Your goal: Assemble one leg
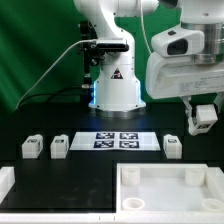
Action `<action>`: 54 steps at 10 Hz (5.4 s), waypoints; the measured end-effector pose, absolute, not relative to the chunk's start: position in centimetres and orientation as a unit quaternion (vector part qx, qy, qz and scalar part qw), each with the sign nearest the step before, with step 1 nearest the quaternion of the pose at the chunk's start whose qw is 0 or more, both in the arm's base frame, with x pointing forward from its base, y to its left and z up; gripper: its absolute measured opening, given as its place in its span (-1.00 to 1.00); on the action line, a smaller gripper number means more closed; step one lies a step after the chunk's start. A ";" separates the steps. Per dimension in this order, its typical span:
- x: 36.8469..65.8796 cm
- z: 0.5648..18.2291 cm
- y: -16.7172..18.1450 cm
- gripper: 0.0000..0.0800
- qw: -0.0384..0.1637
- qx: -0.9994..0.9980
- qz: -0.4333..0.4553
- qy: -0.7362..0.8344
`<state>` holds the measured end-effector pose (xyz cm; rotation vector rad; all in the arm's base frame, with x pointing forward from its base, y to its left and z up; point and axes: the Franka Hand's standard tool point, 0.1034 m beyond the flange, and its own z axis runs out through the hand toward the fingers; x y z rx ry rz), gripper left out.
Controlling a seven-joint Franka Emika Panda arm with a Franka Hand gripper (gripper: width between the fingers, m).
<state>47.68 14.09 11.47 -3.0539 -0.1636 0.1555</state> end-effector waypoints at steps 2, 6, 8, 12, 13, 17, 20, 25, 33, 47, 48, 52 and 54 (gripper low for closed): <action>53.6 13.6 11.6 -0.27 0.054 -0.992 -0.069 -0.088; 56.5 15.4 10.1 -0.27 0.039 -0.964 -0.248 -0.090; 56.4 14.7 9.4 -0.27 0.030 -0.941 -0.326 -0.084; 60.5 14.2 9.6 -0.27 0.039 -0.948 -0.307 -0.076; 61.2 13.6 9.8 -0.27 0.042 -0.948 -0.308 -0.074; 62.7 10.6 11.2 -0.27 0.050 -0.949 -0.303 -0.073; 62.3 9.4 11.8 -0.27 0.052 -0.950 -0.299 -0.077; 62.0 8.1 11.6 -0.27 0.050 -0.948 -0.305 -0.073; 61.9 7.7 11.6 0.59 0.048 -0.953 -0.294 -0.056; 61.8 9.3 12.1 0.62 0.075 -0.990 -0.103 -0.064; 62.3 9.2 12.4 0.62 0.080 -0.992 -0.078 -0.064; 62.7 8.3 11.7 0.62 0.090 -0.994 0.018 -0.065; 62.7 8.2 11.7 0.62 0.089 -0.994 0.015 -0.064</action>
Offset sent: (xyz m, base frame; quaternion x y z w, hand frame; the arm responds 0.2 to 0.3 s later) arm 0.0514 -0.0159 0.0525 -0.0462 0.1763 -0.0383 0.9825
